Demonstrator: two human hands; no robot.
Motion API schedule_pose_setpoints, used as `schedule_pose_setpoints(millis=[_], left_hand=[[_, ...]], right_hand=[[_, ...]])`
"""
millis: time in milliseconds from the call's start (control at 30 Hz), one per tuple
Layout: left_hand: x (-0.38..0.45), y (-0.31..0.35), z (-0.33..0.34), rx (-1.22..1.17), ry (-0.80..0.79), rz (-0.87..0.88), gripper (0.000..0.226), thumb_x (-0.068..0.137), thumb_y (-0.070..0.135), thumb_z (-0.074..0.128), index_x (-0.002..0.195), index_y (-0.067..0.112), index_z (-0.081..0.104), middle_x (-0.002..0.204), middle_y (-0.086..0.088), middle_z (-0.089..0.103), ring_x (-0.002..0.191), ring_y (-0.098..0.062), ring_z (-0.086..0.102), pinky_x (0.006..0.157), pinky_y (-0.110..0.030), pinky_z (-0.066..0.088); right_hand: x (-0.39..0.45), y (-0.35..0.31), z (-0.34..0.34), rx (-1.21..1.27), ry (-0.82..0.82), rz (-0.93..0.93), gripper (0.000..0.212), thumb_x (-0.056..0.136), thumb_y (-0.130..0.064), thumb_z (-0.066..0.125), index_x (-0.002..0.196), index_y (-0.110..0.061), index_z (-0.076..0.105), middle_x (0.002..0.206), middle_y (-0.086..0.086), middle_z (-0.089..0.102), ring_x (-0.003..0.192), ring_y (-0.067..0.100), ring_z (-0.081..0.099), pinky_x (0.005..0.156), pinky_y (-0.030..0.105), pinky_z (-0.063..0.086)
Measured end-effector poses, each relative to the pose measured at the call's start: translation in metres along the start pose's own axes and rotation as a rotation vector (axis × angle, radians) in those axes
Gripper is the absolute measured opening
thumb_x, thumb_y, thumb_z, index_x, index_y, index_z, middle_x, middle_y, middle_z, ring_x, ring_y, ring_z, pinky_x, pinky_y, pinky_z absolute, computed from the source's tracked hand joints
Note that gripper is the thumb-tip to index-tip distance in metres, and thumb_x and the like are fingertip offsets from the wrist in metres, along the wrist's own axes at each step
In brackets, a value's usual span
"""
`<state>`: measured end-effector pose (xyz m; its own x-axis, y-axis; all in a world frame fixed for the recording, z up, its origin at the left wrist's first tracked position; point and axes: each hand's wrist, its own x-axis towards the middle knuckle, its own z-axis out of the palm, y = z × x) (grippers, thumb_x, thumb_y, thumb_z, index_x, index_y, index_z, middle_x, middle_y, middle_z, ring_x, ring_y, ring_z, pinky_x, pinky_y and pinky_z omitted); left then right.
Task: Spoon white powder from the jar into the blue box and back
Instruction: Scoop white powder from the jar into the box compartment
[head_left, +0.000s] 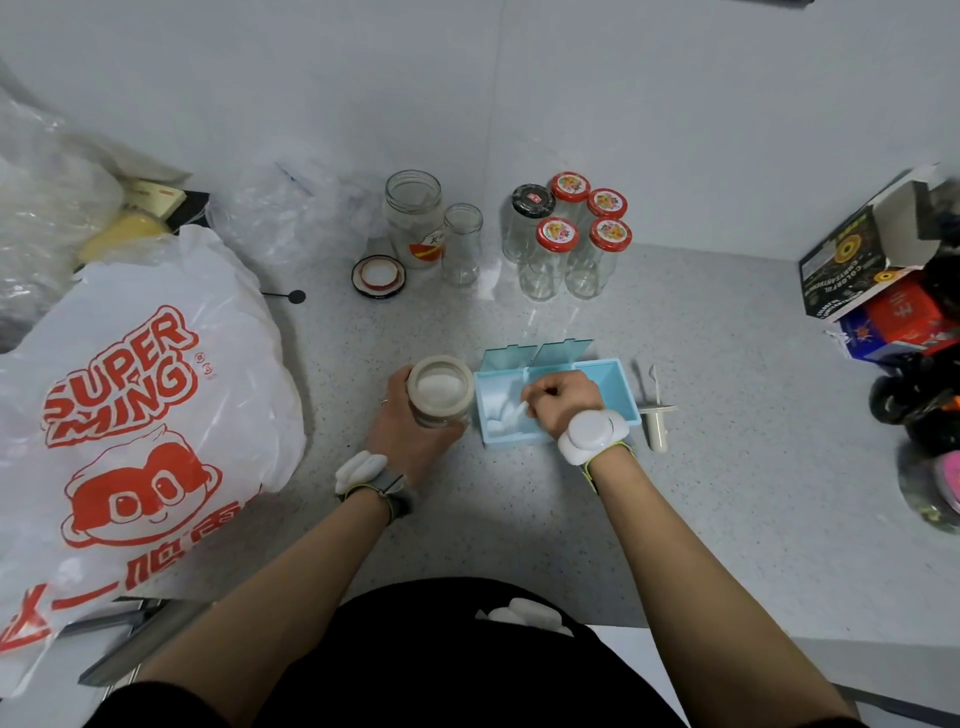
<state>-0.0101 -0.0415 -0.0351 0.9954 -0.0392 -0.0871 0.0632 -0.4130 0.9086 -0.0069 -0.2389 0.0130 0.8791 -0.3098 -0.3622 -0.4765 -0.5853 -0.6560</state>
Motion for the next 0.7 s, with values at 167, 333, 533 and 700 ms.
schedule_pose_setpoints(millis=[167, 333, 533, 700], left_hand=[[0.002, -0.003, 0.0, -0.005, -0.017, 0.012, 0.078, 0.069, 0.037, 0.084, 0.127, 0.036, 0.033, 0.118, 0.014, 0.053, 0.102, -0.006, 0.055, 0.083, -0.021, 0.043], [0.002, -0.002, 0.0, 0.005, -0.017, 0.027, 0.077, 0.069, 0.037, 0.084, 0.125, 0.036, 0.032, 0.117, 0.014, 0.052, 0.102, -0.006, 0.054, 0.084, -0.022, 0.043], [0.0, -0.002, 0.001, 0.005, -0.004, 0.013, 0.076, 0.069, 0.039, 0.084, 0.124, 0.04, 0.032, 0.113, 0.019, 0.052, 0.098, -0.003, 0.054, 0.079, -0.014, 0.04], [0.001, -0.002, 0.002, 0.01, 0.008, 0.025, 0.075, 0.069, 0.038, 0.084, 0.123, 0.039, 0.033, 0.116, 0.014, 0.053, 0.101, -0.009, 0.056, 0.082, -0.024, 0.044]], right_hand=[[0.004, 0.008, -0.004, 0.143, 0.07, 0.11, 0.031, 0.079, -0.022, 0.06, 0.048, -0.021, 0.066, 0.04, -0.009, 0.055, 0.046, 0.013, 0.047, 0.059, 0.029, 0.048], [0.007, 0.01, -0.002, 0.245, 0.109, 0.128, 0.018, 0.062, -0.033, 0.057, 0.049, -0.033, 0.069, 0.064, 0.014, 0.067, 0.051, 0.022, 0.048, 0.067, 0.046, 0.054], [0.004, 0.007, -0.004, 0.301, 0.15, 0.123, 0.018, 0.057, -0.036, 0.054, 0.049, -0.03, 0.069, 0.061, 0.017, 0.064, 0.051, 0.025, 0.048, 0.066, 0.048, 0.054], [-0.005, -0.001, -0.012, 0.361, 0.176, 0.094, 0.024, 0.068, -0.03, 0.059, 0.046, -0.023, 0.067, 0.056, 0.009, 0.06, 0.045, 0.021, 0.045, 0.057, 0.04, 0.046]])
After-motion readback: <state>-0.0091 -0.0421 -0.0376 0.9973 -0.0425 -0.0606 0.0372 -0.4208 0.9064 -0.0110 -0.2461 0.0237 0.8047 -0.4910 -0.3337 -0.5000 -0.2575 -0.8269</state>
